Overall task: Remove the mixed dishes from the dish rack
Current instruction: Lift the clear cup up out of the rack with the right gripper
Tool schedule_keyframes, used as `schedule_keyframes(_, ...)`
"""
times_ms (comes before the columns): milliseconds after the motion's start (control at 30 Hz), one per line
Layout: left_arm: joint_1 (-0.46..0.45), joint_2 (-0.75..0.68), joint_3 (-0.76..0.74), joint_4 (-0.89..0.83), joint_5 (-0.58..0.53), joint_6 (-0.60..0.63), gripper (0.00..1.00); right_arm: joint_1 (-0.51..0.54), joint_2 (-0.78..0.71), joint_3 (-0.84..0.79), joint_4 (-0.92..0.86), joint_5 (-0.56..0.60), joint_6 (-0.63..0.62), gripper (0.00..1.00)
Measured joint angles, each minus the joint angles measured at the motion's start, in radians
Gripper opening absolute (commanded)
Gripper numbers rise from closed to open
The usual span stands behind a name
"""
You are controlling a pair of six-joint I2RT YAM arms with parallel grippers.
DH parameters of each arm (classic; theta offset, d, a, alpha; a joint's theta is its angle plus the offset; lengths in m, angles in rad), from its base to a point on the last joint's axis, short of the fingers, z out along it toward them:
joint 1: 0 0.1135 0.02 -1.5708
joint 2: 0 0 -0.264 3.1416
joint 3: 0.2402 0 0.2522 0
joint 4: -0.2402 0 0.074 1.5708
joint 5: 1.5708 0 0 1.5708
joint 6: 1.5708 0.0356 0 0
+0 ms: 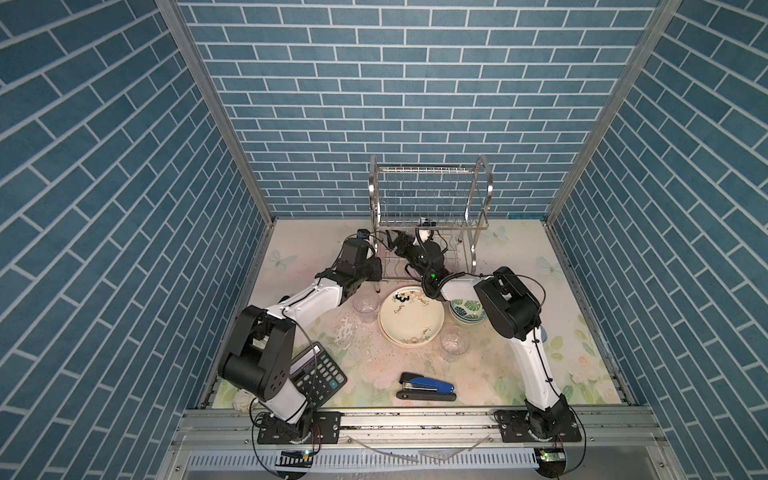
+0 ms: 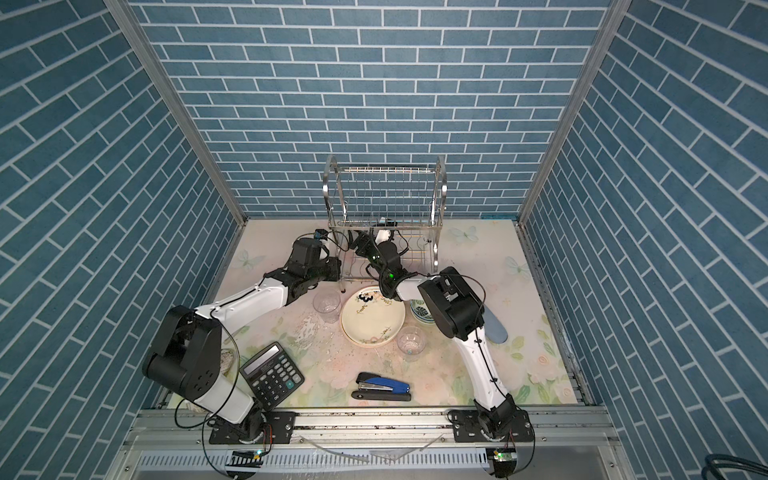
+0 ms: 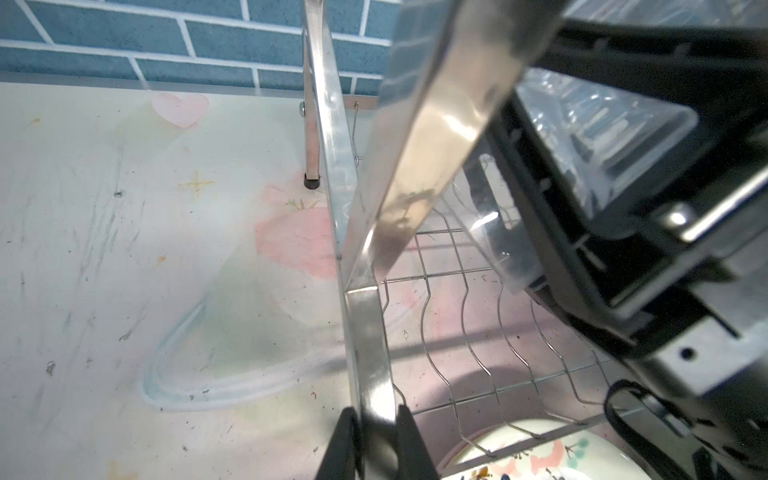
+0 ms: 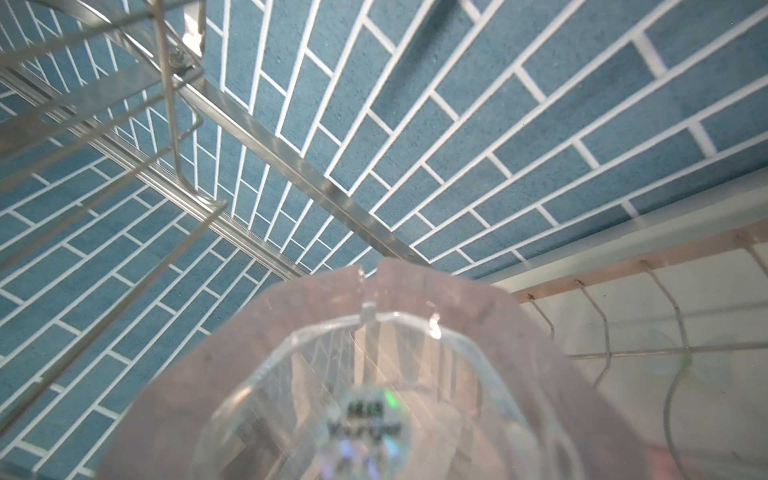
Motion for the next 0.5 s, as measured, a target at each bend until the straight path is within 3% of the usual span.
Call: schedule_keyframes(500,-0.002,0.0,0.0,-0.002,-0.017,-0.002,0.0,0.034,-0.137,-0.162,0.097,0.029,0.007,0.0)
